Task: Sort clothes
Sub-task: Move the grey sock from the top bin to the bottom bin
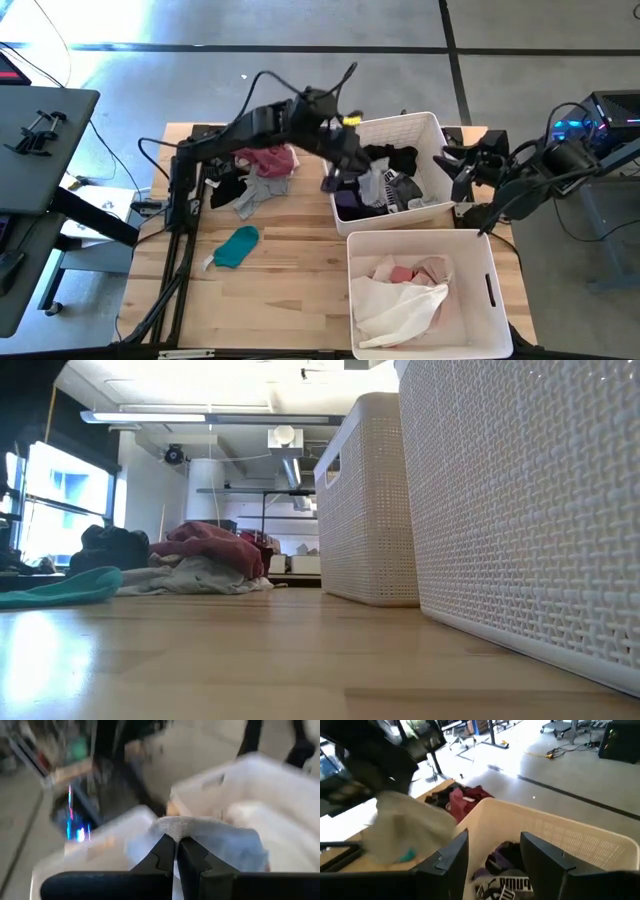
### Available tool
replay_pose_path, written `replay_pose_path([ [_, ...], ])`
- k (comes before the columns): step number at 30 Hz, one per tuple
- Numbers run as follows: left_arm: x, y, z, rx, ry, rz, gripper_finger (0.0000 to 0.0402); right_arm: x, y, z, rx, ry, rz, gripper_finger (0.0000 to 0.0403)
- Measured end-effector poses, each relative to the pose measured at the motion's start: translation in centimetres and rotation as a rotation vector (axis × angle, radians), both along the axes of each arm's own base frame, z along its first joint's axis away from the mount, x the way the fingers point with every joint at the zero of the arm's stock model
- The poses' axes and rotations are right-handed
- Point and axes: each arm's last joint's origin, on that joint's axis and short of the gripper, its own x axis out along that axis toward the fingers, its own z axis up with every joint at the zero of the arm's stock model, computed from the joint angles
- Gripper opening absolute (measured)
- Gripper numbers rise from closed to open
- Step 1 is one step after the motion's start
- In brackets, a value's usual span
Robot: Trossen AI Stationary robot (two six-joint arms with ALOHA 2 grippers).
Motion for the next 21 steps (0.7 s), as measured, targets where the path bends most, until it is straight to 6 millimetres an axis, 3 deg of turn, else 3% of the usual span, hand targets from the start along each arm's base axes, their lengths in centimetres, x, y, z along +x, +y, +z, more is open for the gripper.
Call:
replay_pose_path([
  [10, -0.3, -8.5, 5.4, -0.282, -0.393, -0.154, 0.0, -0.2, 0.0, -0.2, 0.025, 0.048, 0.057, 0.0165],
  [15, -0.7, -11.1, 6.1, -0.382, -0.424, -0.217, 0.0, -0.2, 0.1, -0.2, 0.035, 0.082, 0.095, 0.0165],
  [21, -0.7, -13.0, 6.0, -0.512, -0.39, -0.25, 0.0, -0.2, 0.2, -0.3, 0.05, 0.117, 0.137, 0.0165],
])
